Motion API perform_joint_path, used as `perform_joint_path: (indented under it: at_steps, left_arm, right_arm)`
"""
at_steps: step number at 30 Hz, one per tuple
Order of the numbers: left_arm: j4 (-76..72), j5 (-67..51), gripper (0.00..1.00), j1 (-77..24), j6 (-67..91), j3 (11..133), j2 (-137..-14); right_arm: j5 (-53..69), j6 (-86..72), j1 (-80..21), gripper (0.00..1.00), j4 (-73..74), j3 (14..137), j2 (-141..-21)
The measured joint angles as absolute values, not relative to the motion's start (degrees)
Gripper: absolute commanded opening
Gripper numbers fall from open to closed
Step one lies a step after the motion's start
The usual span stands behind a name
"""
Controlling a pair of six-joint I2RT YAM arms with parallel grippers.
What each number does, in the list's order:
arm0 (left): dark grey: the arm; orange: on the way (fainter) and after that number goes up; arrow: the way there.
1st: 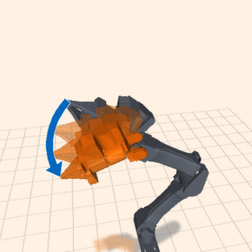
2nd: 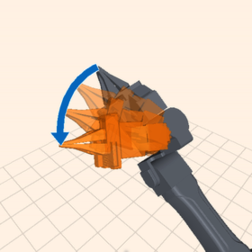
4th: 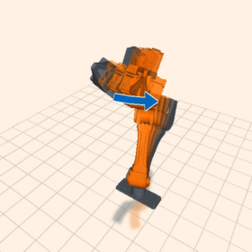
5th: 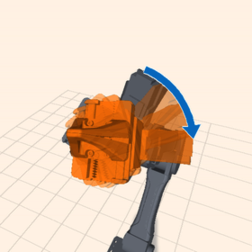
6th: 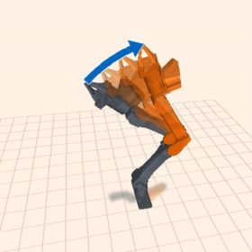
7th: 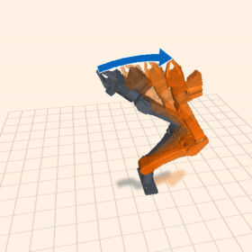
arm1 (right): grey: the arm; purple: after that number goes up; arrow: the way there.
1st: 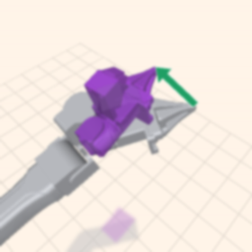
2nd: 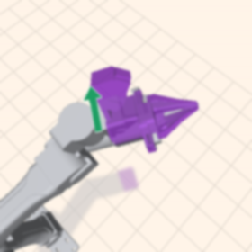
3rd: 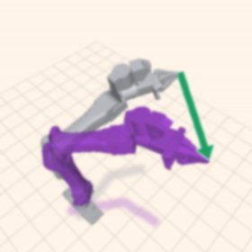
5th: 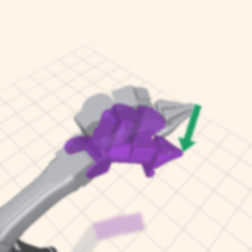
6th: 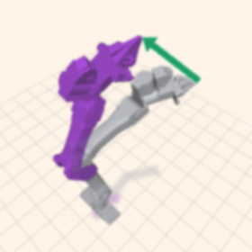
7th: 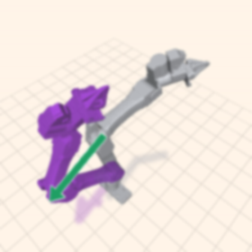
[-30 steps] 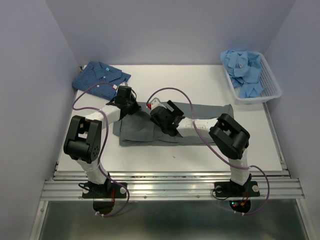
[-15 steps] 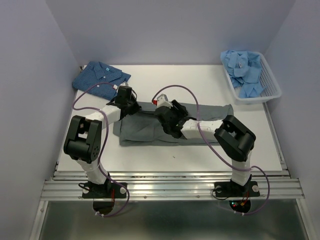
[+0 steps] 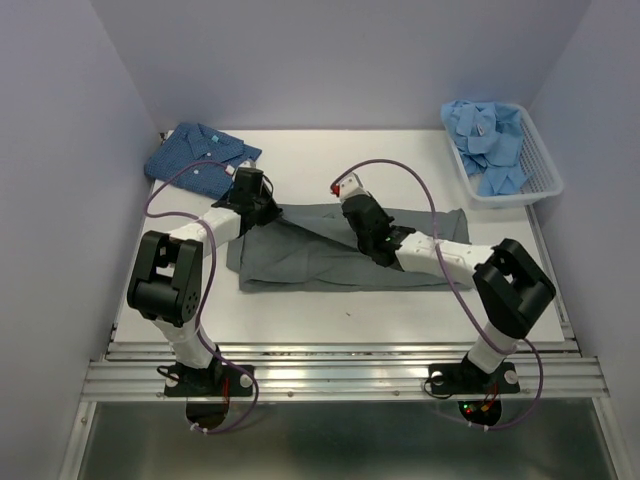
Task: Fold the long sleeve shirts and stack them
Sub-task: Fold the shirt
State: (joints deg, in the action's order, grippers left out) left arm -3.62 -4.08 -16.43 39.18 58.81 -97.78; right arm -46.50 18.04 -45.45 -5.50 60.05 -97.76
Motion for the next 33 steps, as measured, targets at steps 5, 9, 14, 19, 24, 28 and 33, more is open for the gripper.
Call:
perform_joint_path:
  at_steps: [5, 9, 14, 19, 24, 28, 33]
  left_arm:
    - [-3.5, -4.2, 0.00, -16.4, 38.8, 60.2, -97.8]
    - [-3.5, -4.5, 0.00, -16.4, 38.6, 60.9, -97.9]
    - [-3.2, -4.5, 0.00, -16.4, 38.5, 61.2, -98.7]
    - [-3.1, -4.5, 0.00, -16.4, 38.4, 61.2, -99.0]
    - [-3.1, -4.5, 0.00, -16.4, 38.3, 61.2, -99.0]
    - [-3.1, -4.5, 0.00, -16.4, 38.3, 61.2, -99.0]
    - [-3.1, -4.5, 0.00, -16.4, 38.2, 61.2, -99.0]
  right_arm:
    - [-37.4, 19.8, -42.1, 0.24, -4.7, 60.5, -96.0]
    - [-26.7, 21.7, -40.3, 0.40, 1.8, 62.2, -96.0]
    - [-11.4, 20.7, -41.6, 0.44, 11.7, 65.6, -95.7]
    - [-6.3, 19.5, -45.7, 0.63, 15.9, 65.6, -95.2]
    - [-7.9, 18.7, -48.4, 0.75, 17.1, 65.6, -96.6]
    - [-14.8, 18.0, -48.4, 0.68, 15.9, 65.6, -100.0]
    - [-18.1, 18.2, -48.1, 0.38, 14.2, 65.6, -101.2]
